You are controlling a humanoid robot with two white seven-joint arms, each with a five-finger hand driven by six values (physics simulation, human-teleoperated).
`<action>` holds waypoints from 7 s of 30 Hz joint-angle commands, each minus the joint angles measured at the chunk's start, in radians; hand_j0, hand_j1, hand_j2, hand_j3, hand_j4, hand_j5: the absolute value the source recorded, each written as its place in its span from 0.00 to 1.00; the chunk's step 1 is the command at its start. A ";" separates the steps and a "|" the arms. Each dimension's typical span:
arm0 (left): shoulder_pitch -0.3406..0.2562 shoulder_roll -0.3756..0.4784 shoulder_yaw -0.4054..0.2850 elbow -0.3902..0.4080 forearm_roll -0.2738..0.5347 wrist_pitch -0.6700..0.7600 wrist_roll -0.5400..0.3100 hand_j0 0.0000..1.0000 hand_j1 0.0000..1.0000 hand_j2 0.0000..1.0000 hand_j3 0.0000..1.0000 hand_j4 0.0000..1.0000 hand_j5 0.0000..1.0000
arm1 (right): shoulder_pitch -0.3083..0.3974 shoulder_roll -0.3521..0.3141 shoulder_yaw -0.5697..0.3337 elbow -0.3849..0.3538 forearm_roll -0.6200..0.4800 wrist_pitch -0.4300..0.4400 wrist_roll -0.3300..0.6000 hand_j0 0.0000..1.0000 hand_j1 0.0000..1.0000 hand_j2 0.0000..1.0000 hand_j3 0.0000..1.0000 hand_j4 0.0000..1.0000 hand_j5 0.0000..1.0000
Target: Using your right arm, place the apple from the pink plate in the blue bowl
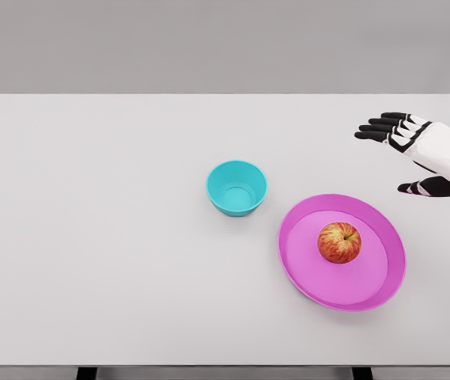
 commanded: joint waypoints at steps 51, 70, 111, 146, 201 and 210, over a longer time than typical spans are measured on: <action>0.000 0.000 0.000 0.000 0.000 0.000 -0.001 1.00 1.00 1.00 1.00 1.00 1.00 | -0.192 0.063 0.222 -0.032 -0.011 -0.026 0.533 1.00 1.00 1.00 1.00 1.00 1.00; 0.000 0.000 0.000 0.000 0.000 0.000 -0.001 1.00 1.00 1.00 1.00 1.00 1.00 | -0.256 0.103 0.325 0.038 -0.010 -0.026 0.533 1.00 1.00 1.00 1.00 1.00 1.00; 0.000 0.000 0.000 0.000 0.000 0.000 -0.001 1.00 1.00 1.00 1.00 1.00 1.00 | -0.301 0.124 0.402 0.060 -0.008 -0.026 0.533 0.51 0.51 0.51 0.51 0.51 0.51; 0.000 0.000 0.000 0.000 0.000 0.000 0.001 1.00 1.00 1.00 1.00 1.00 1.00 | -0.511 0.337 0.398 0.242 0.010 -0.026 0.532 0.52 0.52 0.52 0.52 0.52 0.52; 0.000 0.000 0.000 0.000 0.000 0.000 -0.001 1.00 1.00 1.00 1.00 1.00 1.00 | -0.655 0.650 0.504 0.448 0.113 -0.026 0.532 0.99 0.99 0.99 0.99 0.99 0.99; 0.000 0.000 0.000 0.000 0.000 0.000 0.001 1.00 1.00 1.00 1.00 1.00 1.00 | -0.655 0.647 0.503 0.442 0.115 -0.026 0.532 1.00 1.00 1.00 1.00 1.00 1.00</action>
